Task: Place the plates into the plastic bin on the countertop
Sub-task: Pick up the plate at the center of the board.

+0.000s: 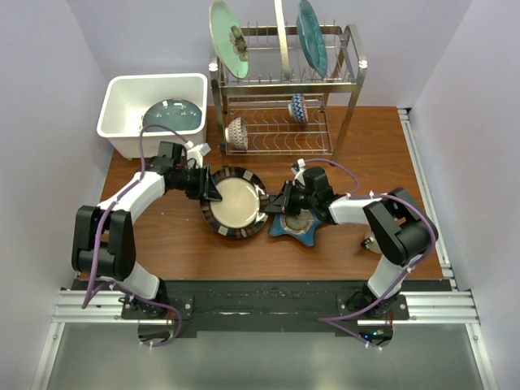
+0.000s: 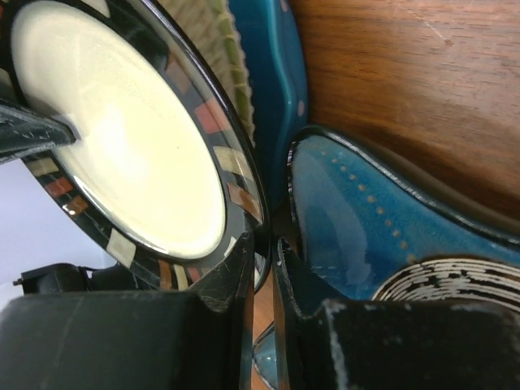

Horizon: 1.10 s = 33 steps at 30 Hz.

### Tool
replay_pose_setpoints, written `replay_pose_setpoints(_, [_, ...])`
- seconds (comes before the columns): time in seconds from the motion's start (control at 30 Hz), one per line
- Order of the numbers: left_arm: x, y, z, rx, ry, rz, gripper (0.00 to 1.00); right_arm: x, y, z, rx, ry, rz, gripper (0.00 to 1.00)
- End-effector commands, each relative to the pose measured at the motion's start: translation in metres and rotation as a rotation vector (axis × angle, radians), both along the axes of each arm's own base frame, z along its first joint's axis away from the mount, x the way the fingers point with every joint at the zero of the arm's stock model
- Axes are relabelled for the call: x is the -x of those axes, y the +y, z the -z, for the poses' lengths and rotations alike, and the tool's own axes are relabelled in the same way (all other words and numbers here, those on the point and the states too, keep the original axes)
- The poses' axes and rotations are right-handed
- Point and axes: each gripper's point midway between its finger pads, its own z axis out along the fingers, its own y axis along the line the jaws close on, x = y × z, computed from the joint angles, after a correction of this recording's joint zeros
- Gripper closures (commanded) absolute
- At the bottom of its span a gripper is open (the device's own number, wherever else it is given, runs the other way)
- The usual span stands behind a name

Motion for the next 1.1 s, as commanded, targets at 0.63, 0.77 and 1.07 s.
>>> replay_pose_setpoints(0.63, [-0.001, 0.001, -0.043, -0.144, -0.110, -0.018, 1.00, -0.007, 0.038, -0.121, -0.200, -0.306, -0.128, 0.93])
replay_pose_setpoints(0.77, [-0.003, 0.010, -0.042, -0.180, -0.121, -0.043, 1.00, -0.009, 0.034, -0.119, -0.195, -0.305, -0.122, 0.93])
replay_pose_setpoints(1.07, [0.006, -0.015, -0.044, 0.048, -0.067, 0.036, 1.00, -0.009, 0.036, -0.115, -0.208, -0.297, -0.139, 0.75])
